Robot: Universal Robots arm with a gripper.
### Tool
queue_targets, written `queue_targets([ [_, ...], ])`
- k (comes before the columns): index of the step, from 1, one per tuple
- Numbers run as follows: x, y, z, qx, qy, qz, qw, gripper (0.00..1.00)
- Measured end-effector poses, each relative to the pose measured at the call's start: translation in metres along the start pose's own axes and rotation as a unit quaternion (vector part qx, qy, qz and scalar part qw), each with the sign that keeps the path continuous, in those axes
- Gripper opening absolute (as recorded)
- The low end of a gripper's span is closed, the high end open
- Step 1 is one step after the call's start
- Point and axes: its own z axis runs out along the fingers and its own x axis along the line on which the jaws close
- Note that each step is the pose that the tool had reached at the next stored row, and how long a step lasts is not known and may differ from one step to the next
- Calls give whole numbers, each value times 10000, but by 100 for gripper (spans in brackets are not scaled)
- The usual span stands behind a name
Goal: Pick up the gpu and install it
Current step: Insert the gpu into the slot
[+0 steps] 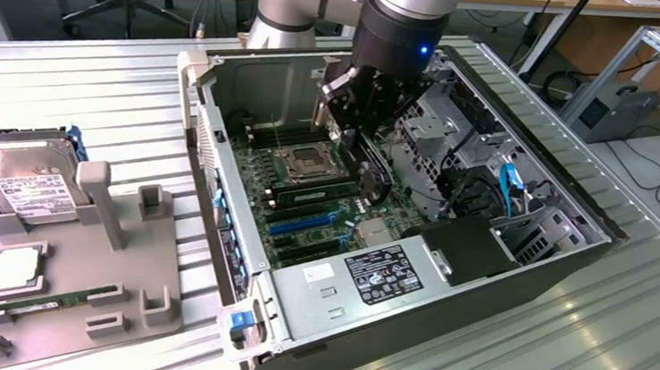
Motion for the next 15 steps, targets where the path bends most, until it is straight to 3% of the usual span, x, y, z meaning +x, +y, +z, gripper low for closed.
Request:
queue_targets([
  [3,0,0,1,-11,14,-454,9990,26],
  [8,0,0,3,-25,31,-1033,9946,26],
  [15,0,0,3,-29,36,-1171,9931,26],
])
